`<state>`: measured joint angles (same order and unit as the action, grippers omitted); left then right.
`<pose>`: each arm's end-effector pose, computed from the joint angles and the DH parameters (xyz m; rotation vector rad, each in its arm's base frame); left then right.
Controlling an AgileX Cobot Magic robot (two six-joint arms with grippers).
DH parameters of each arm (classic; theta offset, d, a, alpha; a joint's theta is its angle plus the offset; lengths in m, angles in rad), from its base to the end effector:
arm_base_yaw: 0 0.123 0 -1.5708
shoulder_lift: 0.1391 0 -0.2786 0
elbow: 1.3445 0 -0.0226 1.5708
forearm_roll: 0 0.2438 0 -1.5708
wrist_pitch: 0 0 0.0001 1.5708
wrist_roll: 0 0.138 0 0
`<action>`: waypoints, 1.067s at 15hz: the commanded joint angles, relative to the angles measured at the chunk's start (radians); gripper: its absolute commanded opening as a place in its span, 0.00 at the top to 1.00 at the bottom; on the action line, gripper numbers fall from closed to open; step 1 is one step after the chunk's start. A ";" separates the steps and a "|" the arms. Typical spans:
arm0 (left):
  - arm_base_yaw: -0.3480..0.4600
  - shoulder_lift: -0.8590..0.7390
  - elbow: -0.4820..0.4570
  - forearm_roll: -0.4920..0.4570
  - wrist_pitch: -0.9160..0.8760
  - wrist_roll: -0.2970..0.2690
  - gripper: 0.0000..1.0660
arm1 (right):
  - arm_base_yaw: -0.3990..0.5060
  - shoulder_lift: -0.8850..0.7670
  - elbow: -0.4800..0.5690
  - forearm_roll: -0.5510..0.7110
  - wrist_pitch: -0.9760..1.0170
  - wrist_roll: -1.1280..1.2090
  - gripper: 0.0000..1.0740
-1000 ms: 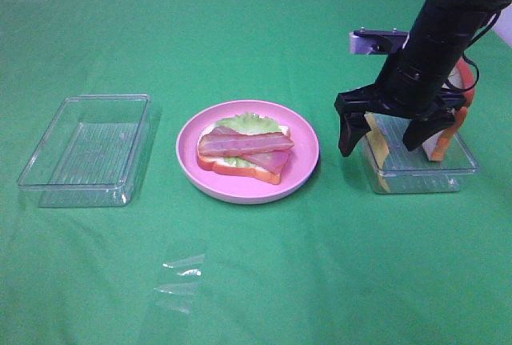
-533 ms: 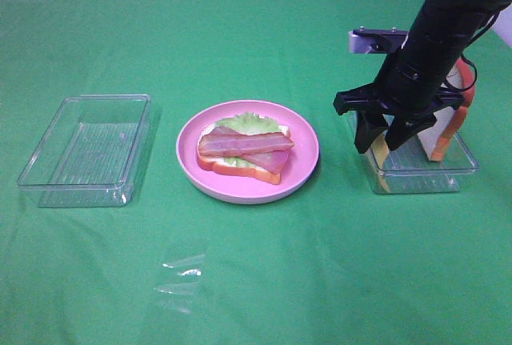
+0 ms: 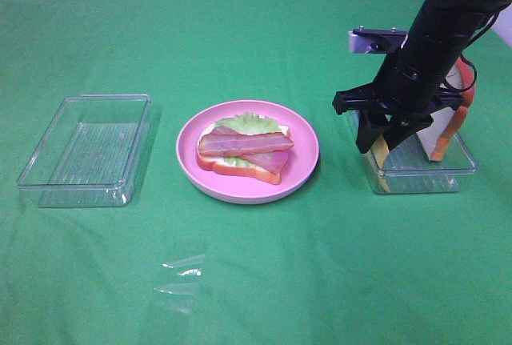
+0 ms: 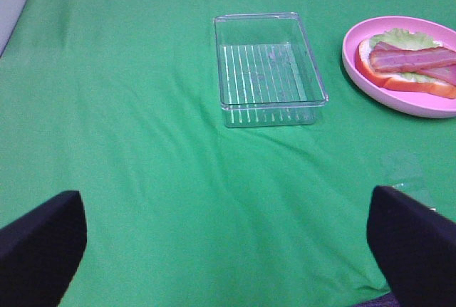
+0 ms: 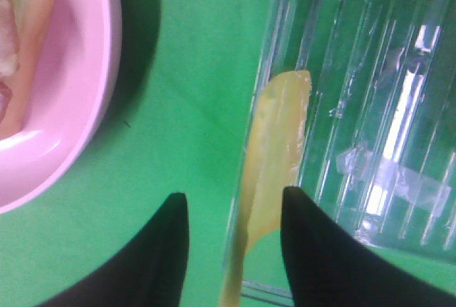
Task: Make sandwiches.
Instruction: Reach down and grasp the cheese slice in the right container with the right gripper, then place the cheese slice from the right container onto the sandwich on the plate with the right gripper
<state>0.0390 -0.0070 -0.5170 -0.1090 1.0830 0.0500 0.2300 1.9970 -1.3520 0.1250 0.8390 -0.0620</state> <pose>0.0335 -0.0120 0.2559 0.0193 2.0385 -0.0745 0.3790 0.1019 0.1131 -0.3211 2.9547 0.1703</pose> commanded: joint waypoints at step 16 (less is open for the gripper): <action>-0.003 -0.019 0.001 -0.007 -0.010 -0.010 0.06 | 0.001 -0.176 -0.002 0.092 0.024 0.047 1.00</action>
<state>0.0390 -0.0070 -0.5170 -0.1090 1.0830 0.0470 0.2300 1.8360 -1.3520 0.1970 0.8670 -0.0130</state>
